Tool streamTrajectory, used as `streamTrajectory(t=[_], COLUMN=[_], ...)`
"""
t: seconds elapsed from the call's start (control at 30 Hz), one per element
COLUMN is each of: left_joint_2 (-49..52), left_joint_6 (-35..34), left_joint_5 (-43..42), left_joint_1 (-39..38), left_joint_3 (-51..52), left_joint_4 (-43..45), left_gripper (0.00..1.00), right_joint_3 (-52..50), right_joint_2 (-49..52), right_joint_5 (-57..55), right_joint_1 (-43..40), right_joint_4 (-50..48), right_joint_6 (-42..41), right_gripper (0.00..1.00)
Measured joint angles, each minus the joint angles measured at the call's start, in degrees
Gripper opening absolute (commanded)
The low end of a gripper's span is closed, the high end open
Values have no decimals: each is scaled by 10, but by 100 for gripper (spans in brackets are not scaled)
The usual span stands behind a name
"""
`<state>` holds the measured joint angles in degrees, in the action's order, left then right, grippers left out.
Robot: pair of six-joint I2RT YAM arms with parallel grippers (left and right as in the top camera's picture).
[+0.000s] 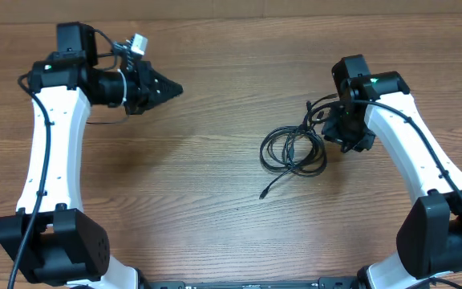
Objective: Untangle cables
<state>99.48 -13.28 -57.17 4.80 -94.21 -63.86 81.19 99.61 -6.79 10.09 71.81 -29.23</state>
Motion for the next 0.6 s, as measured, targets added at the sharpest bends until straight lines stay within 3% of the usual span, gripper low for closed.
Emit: streamTrajectory(t=[0.2, 0.43, 0.6], left_joint_2=[0, 0, 0], left_joint_6=[28, 13, -18], left_joint_5=[90, 184, 244], left_joint_1=[-60, -104, -104], left_joint_3=[0, 0, 0], left_joint_4=[-14, -16, -9], left_gripper=[6, 26, 30], right_joint_3=[0, 0, -19], right_joint_2=[0, 17, 42], right_joint_5=[69, 146, 167], right_joint_1=[12, 12, 14], right_joint_4=[-50, -67, -94], right_joint_6=[21, 57, 76], right_gripper=[45, 50, 54])
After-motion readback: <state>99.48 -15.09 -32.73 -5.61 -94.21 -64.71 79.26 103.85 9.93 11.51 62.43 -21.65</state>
